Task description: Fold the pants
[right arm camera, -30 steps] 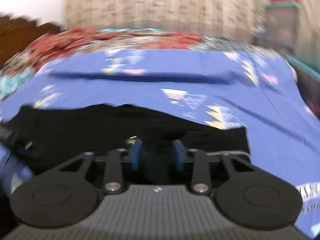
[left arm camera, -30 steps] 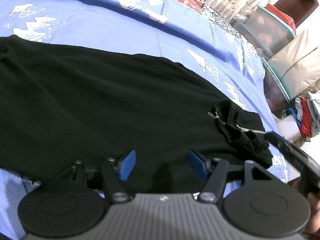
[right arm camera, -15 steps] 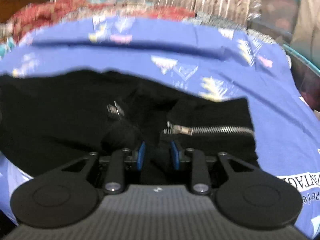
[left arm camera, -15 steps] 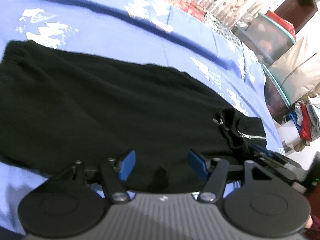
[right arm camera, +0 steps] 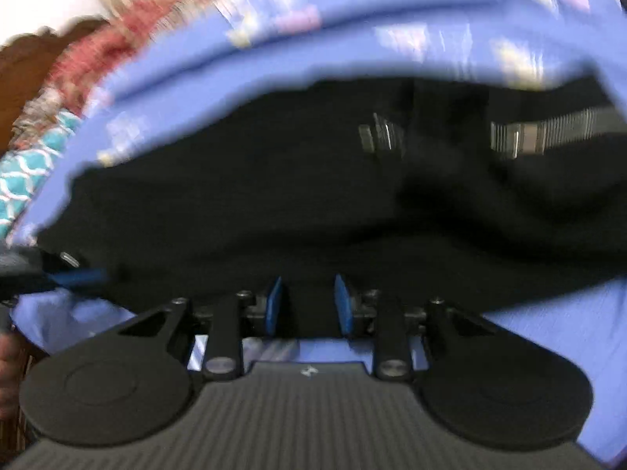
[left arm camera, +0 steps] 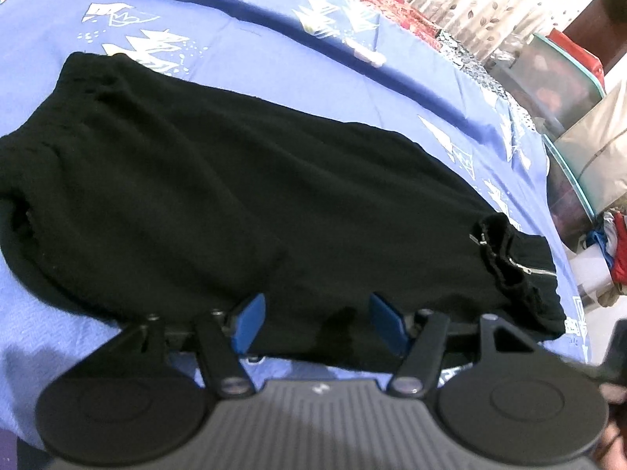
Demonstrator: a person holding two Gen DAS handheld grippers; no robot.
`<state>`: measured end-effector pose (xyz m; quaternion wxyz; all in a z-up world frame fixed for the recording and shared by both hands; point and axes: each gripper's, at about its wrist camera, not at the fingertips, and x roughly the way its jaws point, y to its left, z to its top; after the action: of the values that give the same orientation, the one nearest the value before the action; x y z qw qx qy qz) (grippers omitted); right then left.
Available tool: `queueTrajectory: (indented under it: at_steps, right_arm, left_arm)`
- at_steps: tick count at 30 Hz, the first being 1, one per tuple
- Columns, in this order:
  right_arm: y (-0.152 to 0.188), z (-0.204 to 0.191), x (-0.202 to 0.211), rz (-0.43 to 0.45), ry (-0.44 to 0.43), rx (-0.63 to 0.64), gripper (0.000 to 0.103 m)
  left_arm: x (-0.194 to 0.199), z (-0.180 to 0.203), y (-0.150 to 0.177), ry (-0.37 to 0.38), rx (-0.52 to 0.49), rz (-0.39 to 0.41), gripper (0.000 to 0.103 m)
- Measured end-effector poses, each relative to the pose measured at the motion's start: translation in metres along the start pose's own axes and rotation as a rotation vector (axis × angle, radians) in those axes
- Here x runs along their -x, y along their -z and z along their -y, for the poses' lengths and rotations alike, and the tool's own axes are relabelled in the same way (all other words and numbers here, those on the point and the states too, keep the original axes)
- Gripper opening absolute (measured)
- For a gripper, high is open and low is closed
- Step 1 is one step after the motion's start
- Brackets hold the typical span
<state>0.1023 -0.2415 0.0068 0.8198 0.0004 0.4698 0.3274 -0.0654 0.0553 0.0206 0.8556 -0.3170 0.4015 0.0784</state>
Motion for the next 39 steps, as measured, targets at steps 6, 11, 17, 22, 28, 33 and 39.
queueTrajectory:
  at_steps: [6, 11, 17, 22, 28, 33, 39]
  right_arm:
    - [0.006, -0.005, 0.010, 0.024, -0.012, -0.017, 0.036]
    - [0.007, -0.006, 0.011, 0.027, -0.008, -0.025, 0.036]
    - [0.006, 0.001, 0.009, 0.030, -0.005, -0.018, 0.036]
    - [0.005, -0.001, 0.007, 0.030, -0.001, -0.017, 0.038]
    - [0.005, -0.001, 0.006, 0.029, 0.000, -0.015, 0.038]
    - [0.004, -0.001, 0.006, 0.027, 0.003, -0.014, 0.038]
    - [0.006, 0.000, 0.017, 0.067, -0.038, -0.067, 0.040]
  left_arm:
    - [0.017, -0.001, 0.003, 0.072, -0.005, 0.026, 0.066]
    - [0.037, -0.003, 0.010, 0.105, -0.031, 0.070, 0.076]
    - [0.053, -0.026, 0.017, 0.105, 0.045, 0.089, 0.076]
    - [0.059, -0.045, 0.021, 0.093, 0.124, 0.104, 0.077]
    - [0.057, -0.057, 0.022, 0.088, 0.172, 0.100, 0.077]
    - [0.055, -0.057, 0.023, 0.090, 0.167, 0.093, 0.077]
    - [0.054, -0.062, 0.024, 0.084, 0.178, 0.092, 0.078]
